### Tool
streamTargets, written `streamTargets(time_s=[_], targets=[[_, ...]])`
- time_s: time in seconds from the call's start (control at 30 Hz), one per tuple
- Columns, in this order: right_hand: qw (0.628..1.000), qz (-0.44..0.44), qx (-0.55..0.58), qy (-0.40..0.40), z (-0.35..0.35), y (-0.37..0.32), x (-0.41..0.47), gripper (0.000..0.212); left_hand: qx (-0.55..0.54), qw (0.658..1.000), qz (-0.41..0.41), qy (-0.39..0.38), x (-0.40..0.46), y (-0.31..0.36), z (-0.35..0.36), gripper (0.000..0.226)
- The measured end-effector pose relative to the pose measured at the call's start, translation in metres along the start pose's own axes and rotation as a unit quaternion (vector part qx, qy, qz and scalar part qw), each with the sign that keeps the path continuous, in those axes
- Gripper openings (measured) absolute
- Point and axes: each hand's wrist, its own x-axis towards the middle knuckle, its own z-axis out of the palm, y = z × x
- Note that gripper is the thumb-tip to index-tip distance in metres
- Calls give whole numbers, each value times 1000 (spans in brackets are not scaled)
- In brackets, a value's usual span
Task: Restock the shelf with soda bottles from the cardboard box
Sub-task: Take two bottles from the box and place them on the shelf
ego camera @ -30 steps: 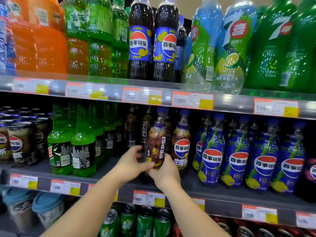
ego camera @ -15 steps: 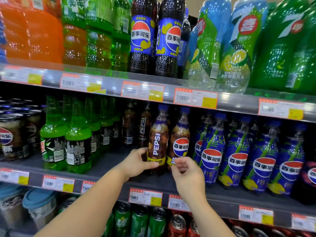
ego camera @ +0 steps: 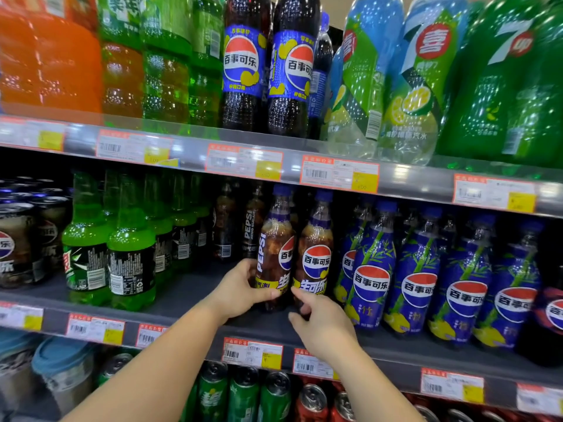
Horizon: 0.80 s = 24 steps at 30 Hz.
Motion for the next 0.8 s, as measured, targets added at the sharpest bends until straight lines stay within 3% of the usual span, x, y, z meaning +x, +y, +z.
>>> streamTargets(time_s=[0.13, 0.3, 0.63, 0.8], targets=[[999, -12, -35, 5, 6, -1, 5, 55, 1, 1000, -7, -6, -2, -3, 2, 66], [999, -19, -48, 3, 8, 1, 8, 59, 36, 999, 4, 40, -4, 3, 8, 68], [998, -24, -59, 5, 9, 3, 10, 62, 41, 999, -2, -7, -4, 9, 8, 53], [997, -22, -72, 1, 9, 2, 9, 63, 90, 996, -4, 19, -4, 3, 8, 57]])
